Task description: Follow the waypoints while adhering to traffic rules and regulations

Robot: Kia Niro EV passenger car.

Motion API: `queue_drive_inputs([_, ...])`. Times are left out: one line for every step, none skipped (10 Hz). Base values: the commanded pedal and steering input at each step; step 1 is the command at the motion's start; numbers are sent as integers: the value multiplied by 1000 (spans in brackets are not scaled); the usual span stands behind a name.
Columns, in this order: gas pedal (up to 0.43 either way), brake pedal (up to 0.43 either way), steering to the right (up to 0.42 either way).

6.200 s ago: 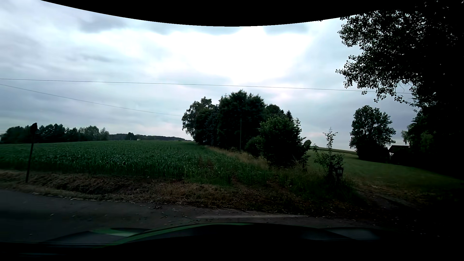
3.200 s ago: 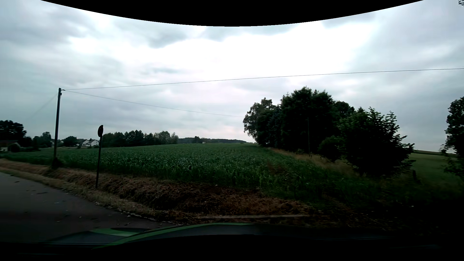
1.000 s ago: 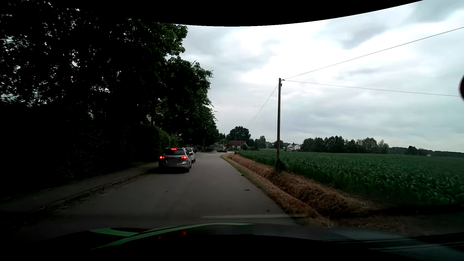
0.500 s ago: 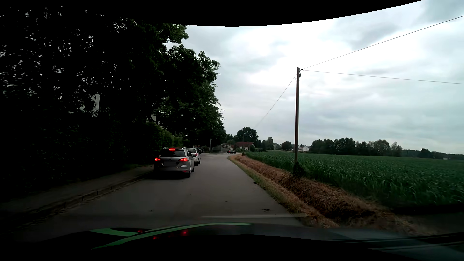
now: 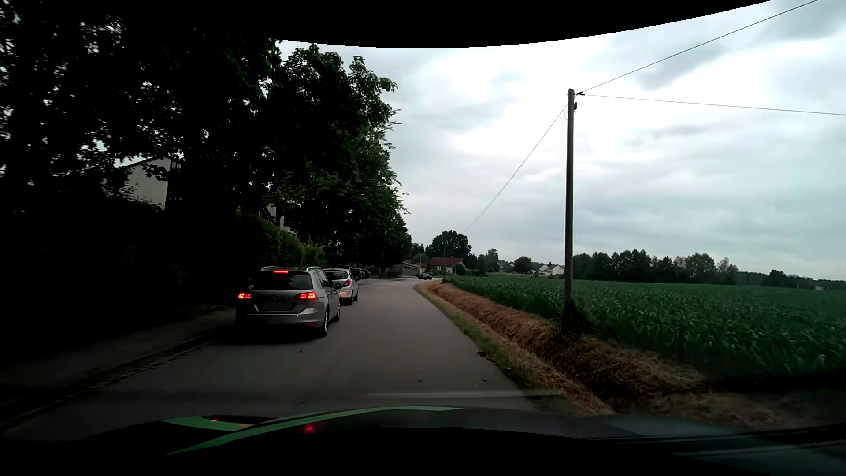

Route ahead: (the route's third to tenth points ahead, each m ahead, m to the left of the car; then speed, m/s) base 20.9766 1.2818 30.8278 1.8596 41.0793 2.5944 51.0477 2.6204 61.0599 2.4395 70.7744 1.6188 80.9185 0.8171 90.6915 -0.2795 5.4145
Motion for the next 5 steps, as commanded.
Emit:
queue_drive_inputs([169,0,2])
queue_drive_inputs([169,0,0])
queue_drive_inputs([169,0,-1])
queue_drive_inputs([169,0,-2])
queue_drive_inputs([169,0,-5])
